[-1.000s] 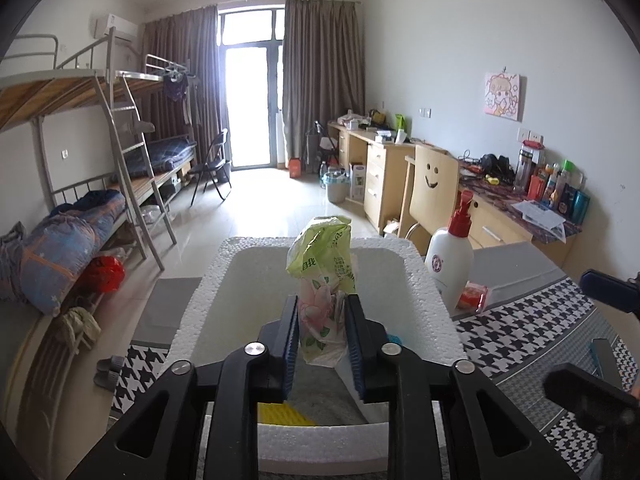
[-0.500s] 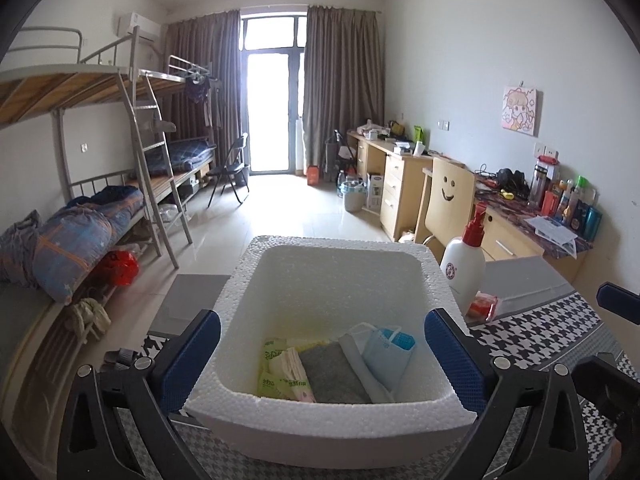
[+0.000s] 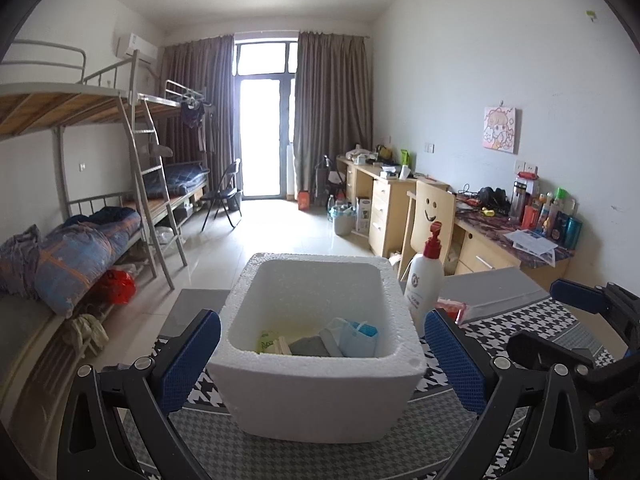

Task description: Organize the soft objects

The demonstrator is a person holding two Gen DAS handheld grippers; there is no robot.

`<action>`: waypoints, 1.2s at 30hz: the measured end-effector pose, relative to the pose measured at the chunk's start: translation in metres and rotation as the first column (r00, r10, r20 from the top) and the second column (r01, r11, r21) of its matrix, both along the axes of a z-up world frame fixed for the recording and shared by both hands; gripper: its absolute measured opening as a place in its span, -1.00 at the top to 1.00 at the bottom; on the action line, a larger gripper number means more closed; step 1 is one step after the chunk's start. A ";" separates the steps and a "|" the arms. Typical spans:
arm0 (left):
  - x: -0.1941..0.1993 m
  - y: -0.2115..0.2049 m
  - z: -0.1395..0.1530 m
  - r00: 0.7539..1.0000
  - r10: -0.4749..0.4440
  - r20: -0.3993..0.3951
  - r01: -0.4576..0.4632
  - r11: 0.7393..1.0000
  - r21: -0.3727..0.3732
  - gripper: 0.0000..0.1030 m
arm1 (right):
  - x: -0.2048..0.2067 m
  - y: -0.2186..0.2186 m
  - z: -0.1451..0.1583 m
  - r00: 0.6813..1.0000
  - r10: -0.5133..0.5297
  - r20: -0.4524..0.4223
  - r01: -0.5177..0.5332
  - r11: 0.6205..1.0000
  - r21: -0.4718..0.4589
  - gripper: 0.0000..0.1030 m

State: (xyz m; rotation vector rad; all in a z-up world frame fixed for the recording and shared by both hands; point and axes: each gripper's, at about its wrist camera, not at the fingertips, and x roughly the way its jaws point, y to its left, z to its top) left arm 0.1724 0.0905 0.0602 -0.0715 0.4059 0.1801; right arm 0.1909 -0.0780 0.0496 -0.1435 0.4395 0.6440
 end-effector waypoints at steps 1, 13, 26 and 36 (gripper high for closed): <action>-0.003 -0.001 0.001 1.000 -0.002 0.005 0.002 1.000 -0.002 -0.98 | -0.002 -0.001 0.001 1.000 0.001 0.001 -0.001 1.000 0.002 -0.86; -0.048 -0.026 0.009 0.998 -0.023 0.063 0.023 1.000 0.010 -0.98 | -0.039 -0.019 0.010 0.999 -0.006 0.041 0.005 0.999 0.031 -0.89; -0.085 -0.044 0.005 0.994 -0.028 0.106 0.024 0.999 0.037 -0.98 | -0.080 -0.042 0.006 0.996 -0.017 0.083 0.012 0.998 0.061 -0.98; -0.106 -0.048 -0.001 0.988 -0.027 0.150 0.021 0.999 0.044 -0.98 | -0.094 -0.059 -0.001 0.995 -0.019 0.093 0.011 0.996 0.085 -0.98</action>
